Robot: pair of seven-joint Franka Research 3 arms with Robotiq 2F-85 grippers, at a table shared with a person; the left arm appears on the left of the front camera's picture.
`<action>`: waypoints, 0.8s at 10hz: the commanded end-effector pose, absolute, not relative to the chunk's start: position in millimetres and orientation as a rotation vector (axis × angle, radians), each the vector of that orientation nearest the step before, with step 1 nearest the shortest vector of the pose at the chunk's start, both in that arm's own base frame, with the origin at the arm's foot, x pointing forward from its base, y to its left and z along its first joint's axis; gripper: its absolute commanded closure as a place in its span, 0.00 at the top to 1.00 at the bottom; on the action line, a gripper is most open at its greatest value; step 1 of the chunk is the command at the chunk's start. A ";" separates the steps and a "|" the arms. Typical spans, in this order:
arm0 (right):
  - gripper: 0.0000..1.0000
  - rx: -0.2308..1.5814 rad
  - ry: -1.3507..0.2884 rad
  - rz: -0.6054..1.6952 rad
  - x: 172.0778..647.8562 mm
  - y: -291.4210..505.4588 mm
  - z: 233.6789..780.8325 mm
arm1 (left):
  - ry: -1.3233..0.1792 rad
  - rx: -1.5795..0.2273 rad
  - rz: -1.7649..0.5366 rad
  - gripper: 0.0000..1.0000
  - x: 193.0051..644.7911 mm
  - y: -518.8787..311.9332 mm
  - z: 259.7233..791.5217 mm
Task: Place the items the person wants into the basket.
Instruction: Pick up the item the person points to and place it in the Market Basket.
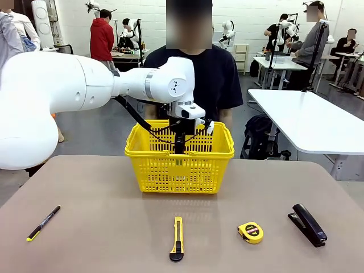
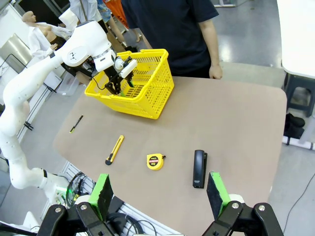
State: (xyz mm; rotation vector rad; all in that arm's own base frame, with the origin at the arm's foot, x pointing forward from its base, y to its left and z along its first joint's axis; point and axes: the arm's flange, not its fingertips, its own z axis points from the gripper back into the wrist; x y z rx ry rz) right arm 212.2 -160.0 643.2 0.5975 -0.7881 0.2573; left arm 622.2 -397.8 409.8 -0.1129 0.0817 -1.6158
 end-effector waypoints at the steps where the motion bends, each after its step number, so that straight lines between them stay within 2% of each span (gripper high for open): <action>1: 1.00 0.610 -0.791 0.273 212.7 -160.2 641.9 | 0.092 -0.144 -1.636 1.00 633.0 -404.0 416.3; 5: 1.00 0.610 -0.791 0.273 212.7 -160.2 641.9 | 0.091 -0.132 -1.638 1.00 628.5 -403.5 425.3; 7: 1.00 0.610 -0.791 0.273 212.7 -160.2 641.9 | -0.007 -0.099 -1.617 1.00 602.2 -389.9 474.7; 8: 1.00 0.610 -0.791 0.273 212.7 -160.2 641.9 | -0.081 -0.047 -1.595 1.00 571.3 -371.6 511.9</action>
